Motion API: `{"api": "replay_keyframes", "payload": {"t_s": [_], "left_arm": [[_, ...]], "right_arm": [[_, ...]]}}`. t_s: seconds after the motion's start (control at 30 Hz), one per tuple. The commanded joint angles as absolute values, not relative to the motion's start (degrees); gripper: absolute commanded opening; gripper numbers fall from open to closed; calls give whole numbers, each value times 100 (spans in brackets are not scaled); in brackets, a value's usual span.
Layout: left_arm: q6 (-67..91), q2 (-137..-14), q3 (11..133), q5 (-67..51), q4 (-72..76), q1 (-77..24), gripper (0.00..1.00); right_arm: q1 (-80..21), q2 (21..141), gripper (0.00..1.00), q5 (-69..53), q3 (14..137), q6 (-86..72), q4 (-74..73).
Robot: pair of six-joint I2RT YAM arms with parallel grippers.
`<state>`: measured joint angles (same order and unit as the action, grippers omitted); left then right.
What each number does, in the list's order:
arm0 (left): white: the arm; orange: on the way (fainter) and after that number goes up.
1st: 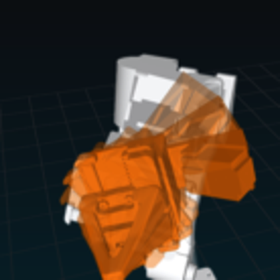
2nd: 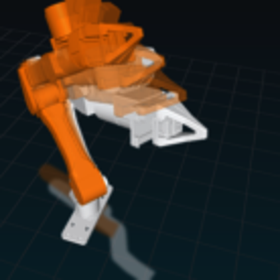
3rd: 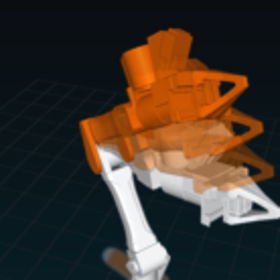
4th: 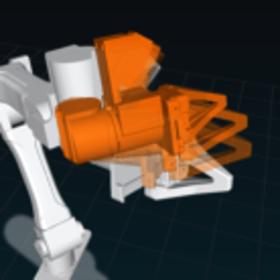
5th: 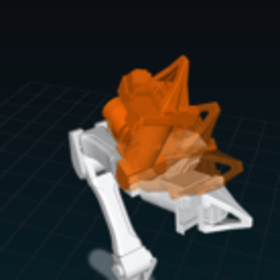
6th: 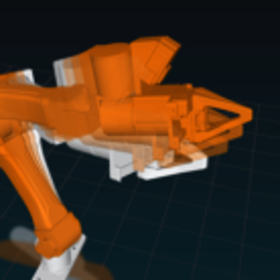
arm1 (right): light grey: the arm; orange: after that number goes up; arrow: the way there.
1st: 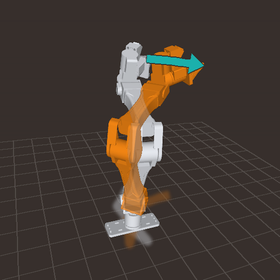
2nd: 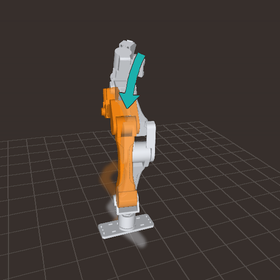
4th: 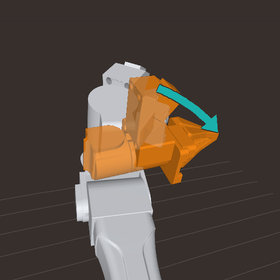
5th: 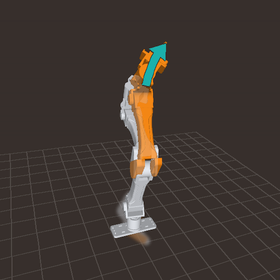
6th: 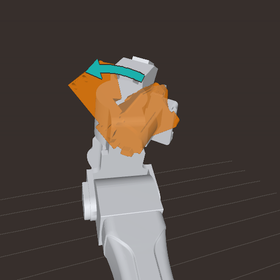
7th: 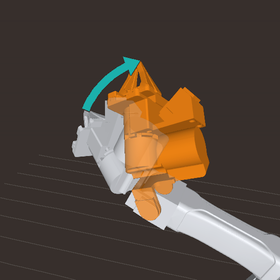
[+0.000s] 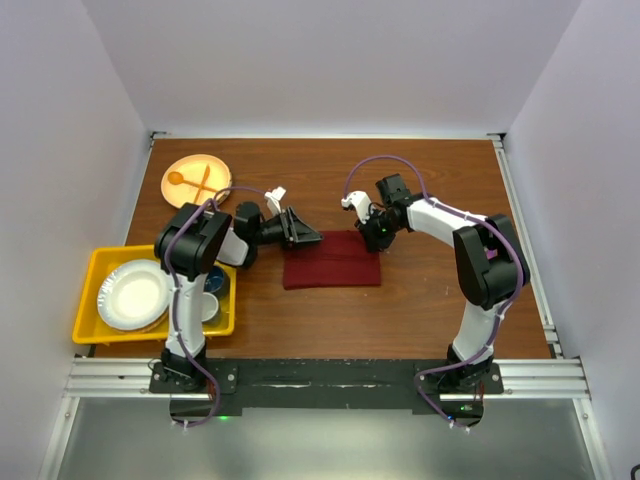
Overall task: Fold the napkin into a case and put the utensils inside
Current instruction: Fold the lower triangle-folded napkin at the center of the board.
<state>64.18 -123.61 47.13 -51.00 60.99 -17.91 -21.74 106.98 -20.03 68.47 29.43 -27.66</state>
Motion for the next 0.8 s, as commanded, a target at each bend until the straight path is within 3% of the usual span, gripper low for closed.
{"api": "replay_keyframes", "payload": {"t_s": [0.0, 0.13, 0.2, 0.27, 0.33, 0.77], "left_arm": [[6891, -11875, 4790, -5545, 7041, -1696, 48], [6566, -11760, 5027, -5608, 6479, -1696, 56], [6452, -11803, 5141, -5581, 6337, -1722, 71], [6460, -11926, 5255, -5537, 6293, -1784, 77], [6504, -12066, 5317, -5397, 6258, -1828, 100], [5873, -12806, 5554, -5018, 4810, -1617, 100]], "right_arm": [[-2136, 11048, 7, -1468, 6627, 2918, -2997], [-2136, 11030, 7, -1468, 6601, 2874, -2980], [-2127, 11039, 8, -1468, 6592, 2874, -2971], [-2136, 11039, 8, -1468, 6600, 2865, -2971], [-2144, 11057, 8, -1468, 6609, 2848, -2979], [-2144, 11189, 9, -1459, 6838, 2909, -2997]]}}
